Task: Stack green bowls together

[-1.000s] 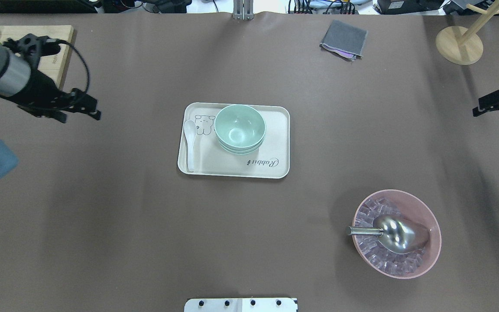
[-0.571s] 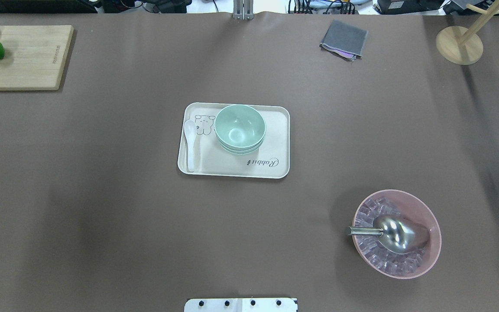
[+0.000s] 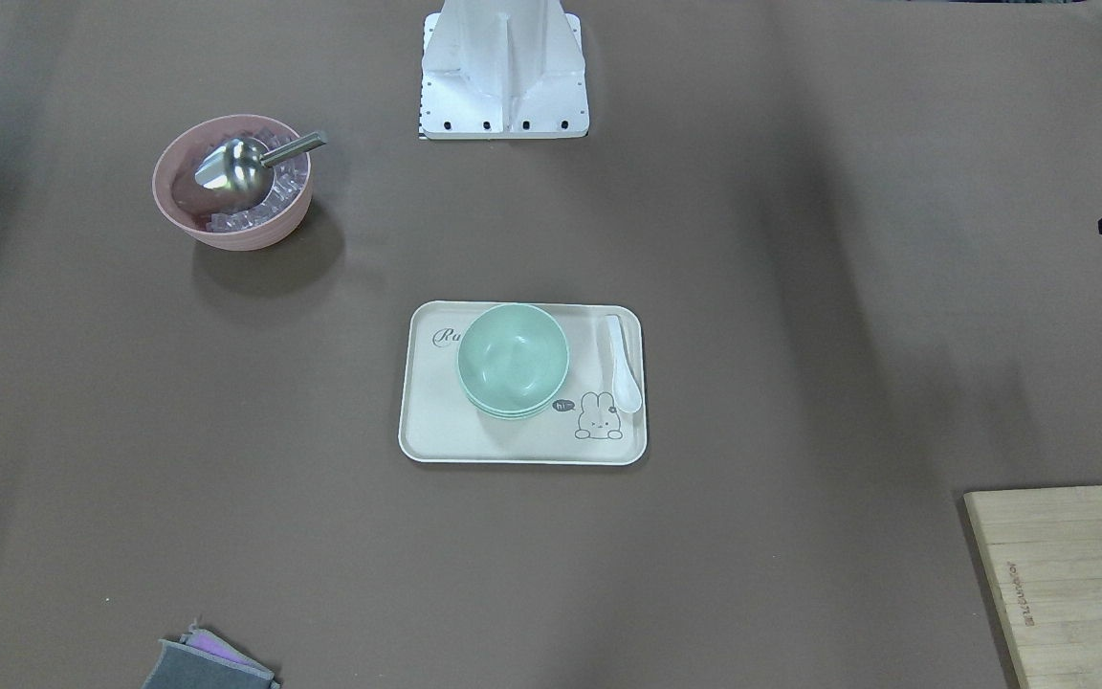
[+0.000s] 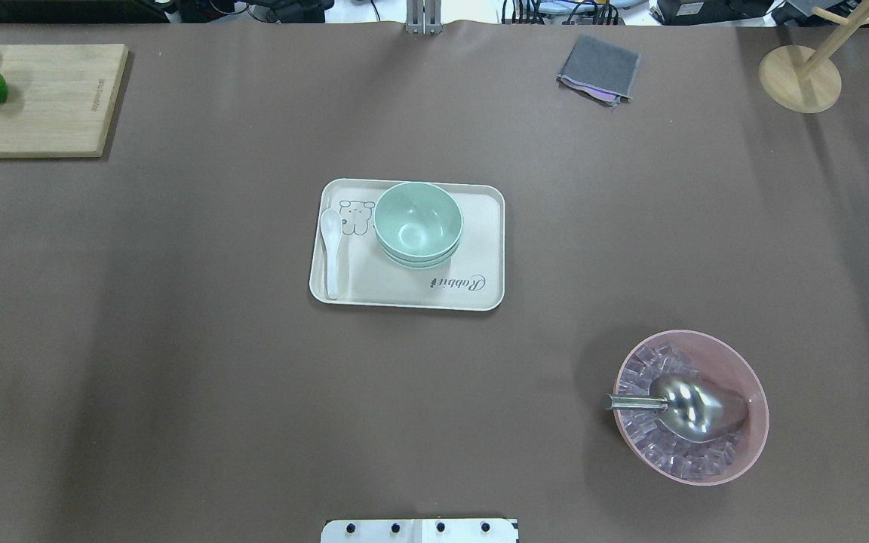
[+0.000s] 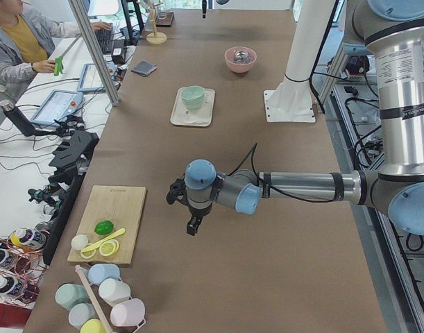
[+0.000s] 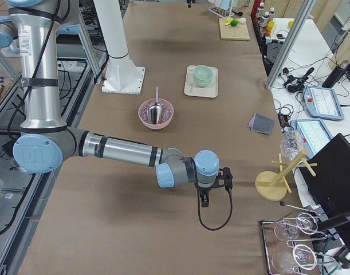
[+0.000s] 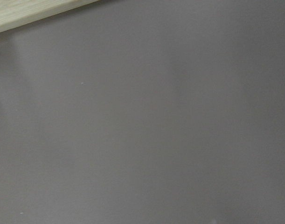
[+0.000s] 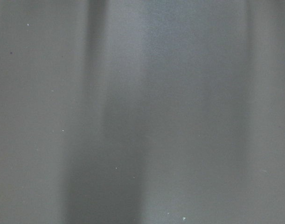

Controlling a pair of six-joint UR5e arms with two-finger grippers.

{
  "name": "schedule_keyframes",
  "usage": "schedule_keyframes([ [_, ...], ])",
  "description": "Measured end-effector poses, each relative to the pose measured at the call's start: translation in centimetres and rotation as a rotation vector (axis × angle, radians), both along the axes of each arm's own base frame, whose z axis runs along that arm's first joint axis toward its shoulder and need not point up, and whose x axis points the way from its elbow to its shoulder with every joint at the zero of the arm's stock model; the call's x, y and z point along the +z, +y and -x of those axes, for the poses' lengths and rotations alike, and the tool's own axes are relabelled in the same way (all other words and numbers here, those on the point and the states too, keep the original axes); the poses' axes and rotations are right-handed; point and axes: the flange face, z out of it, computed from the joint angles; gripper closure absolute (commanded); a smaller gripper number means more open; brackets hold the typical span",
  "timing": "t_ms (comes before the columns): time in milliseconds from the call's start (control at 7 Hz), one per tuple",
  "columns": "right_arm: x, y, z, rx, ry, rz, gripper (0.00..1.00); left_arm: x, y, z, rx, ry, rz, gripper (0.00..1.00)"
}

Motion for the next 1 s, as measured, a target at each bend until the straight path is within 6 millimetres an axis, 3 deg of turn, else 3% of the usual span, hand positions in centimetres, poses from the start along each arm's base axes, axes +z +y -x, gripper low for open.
schedule_keyframes([
  [429, -2.7, -3.5, -3.2, -0.045, 0.013, 0.028, 0.00, 3.8, 1.4, 2.5, -0.033, -0.040, 0.051, 0.02],
  [1000, -3.7, -4.4, -4.6, -0.055, 0.021, 0.033, 0.00, 3.6, 0.3, 3.6, -0.074, -0.016, 0.198, 0.02],
])
